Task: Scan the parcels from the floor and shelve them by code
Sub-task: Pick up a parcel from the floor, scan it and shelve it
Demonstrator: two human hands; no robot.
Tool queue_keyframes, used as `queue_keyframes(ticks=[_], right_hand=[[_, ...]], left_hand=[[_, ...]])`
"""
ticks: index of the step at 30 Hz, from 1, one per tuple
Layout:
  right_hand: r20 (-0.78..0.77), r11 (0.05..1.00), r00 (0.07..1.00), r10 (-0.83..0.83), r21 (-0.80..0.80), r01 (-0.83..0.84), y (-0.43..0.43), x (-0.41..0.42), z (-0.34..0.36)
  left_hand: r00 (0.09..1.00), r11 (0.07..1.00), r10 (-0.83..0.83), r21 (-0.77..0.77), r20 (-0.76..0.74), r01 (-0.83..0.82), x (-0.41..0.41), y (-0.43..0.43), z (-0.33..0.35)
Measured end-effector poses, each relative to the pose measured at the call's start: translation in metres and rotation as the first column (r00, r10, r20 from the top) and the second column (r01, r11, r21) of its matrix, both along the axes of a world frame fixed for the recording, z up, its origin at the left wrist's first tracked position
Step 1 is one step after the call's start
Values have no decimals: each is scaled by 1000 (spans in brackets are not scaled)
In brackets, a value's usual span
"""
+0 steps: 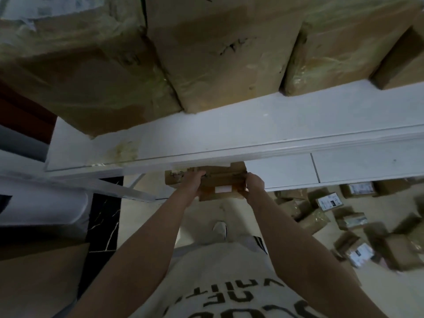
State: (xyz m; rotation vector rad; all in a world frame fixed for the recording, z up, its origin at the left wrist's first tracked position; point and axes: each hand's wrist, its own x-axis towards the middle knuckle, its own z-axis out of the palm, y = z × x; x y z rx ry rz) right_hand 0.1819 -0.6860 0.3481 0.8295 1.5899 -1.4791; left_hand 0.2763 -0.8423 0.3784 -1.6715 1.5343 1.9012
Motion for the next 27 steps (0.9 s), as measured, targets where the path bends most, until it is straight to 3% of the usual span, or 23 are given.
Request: queue_keyframes(ticks=[4, 7, 16, 21, 27], right_hand=[[73, 999, 996, -44, -17, 46, -3, 8, -12], [58, 991, 993, -107, -68, 111, -11, 13, -14], [1, 946, 992, -129, -301, 123, -20, 27, -3], [14, 854, 891, -454, -280, 439, 20, 32, 8], [-120, 717, 714, -690, -245, 652, 117, 50, 34]], left_hand=[[964, 976, -213, 86, 161, 201, 3, -3, -3], [972, 971, -178, 186, 153, 149, -2, -3, -8], [936, 959, -279, 17, 217, 282, -22, -10, -26], [958, 970, -211, -78, 193, 230, -27, 19, -24], [892, 890, -444, 158, 86, 428, -69, 105, 1]])
